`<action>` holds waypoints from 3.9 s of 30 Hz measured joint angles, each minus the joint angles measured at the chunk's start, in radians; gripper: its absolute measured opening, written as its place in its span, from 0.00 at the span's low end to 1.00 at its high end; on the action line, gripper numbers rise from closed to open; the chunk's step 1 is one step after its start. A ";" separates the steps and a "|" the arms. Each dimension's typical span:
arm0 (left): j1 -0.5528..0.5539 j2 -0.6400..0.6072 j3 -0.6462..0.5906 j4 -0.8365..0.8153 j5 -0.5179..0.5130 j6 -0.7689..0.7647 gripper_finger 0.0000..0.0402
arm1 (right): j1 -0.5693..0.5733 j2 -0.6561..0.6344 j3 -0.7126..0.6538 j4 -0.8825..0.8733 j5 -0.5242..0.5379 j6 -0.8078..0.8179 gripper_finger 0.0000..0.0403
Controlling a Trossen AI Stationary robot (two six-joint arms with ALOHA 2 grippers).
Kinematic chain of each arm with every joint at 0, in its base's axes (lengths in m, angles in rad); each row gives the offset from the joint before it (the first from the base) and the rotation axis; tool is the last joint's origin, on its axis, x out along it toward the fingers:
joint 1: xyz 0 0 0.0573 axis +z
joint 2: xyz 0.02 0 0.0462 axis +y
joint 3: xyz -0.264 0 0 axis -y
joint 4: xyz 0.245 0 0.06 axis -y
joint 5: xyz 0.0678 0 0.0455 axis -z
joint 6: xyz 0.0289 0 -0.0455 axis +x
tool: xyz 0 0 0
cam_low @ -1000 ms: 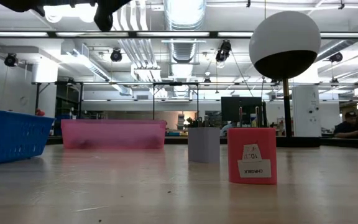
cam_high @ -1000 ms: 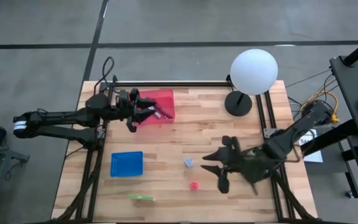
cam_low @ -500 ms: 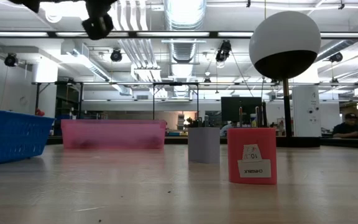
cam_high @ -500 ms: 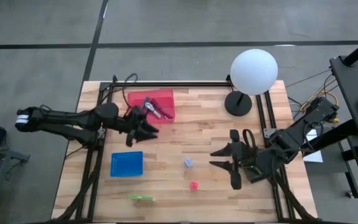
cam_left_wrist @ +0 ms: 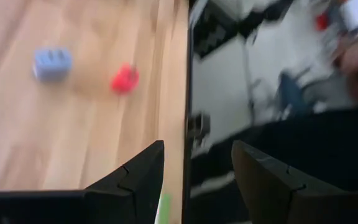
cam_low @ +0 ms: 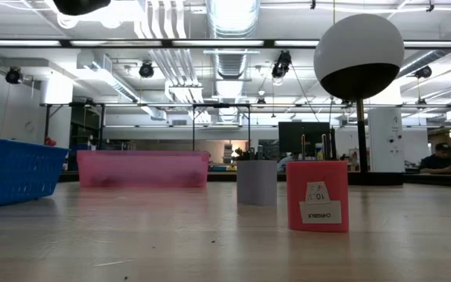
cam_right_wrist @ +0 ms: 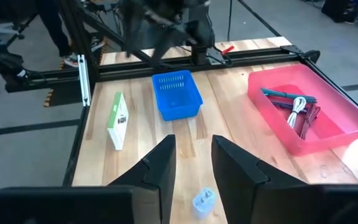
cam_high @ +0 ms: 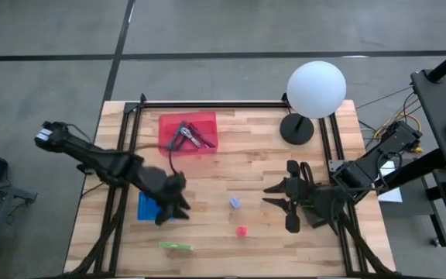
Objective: Pick and place items into bin
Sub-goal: Put the card reader box into the black bin
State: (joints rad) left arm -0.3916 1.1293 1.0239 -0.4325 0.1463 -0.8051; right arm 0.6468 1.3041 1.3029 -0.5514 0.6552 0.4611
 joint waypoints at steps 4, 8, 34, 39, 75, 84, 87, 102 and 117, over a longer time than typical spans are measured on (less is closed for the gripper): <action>-0.082 0.135 0.123 -0.157 -0.015 0.065 0.43 | 0.000 0.000 0.000 -0.008 0.000 0.000 0.22; -0.138 0.256 0.183 -0.259 -0.024 0.086 0.43 | 0.000 0.000 0.000 -0.038 0.000 0.000 0.21; -0.364 0.468 0.211 -0.458 -0.092 0.025 0.43 | 0.001 0.000 0.000 -0.052 0.000 0.010 0.19; -0.371 0.468 0.211 -0.445 -0.074 0.026 0.43 | 0.001 0.000 0.000 -0.051 0.000 0.010 0.19; -0.364 0.452 0.207 -0.446 -0.169 0.055 0.07 | 0.001 0.000 0.000 -0.074 0.001 0.010 0.15; -0.281 0.238 0.207 -0.360 -0.496 0.120 0.06 | -0.010 0.038 0.000 0.050 0.002 0.008 0.18; -0.240 0.197 0.207 -0.289 -0.550 0.189 0.06 | -0.027 0.079 0.000 0.088 0.002 0.002 0.22; -0.168 0.189 0.207 -0.107 -0.568 0.375 0.06 | -0.117 0.248 0.049 0.249 -0.005 -0.080 0.62; -0.162 0.188 0.207 -0.090 -0.568 0.376 0.06 | -0.230 0.300 0.084 0.324 -0.284 -0.179 0.65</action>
State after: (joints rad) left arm -0.5534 1.3177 1.2308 -0.5227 -0.4217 -0.4294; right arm 0.4166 1.6038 1.3865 -0.2272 0.3712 0.2822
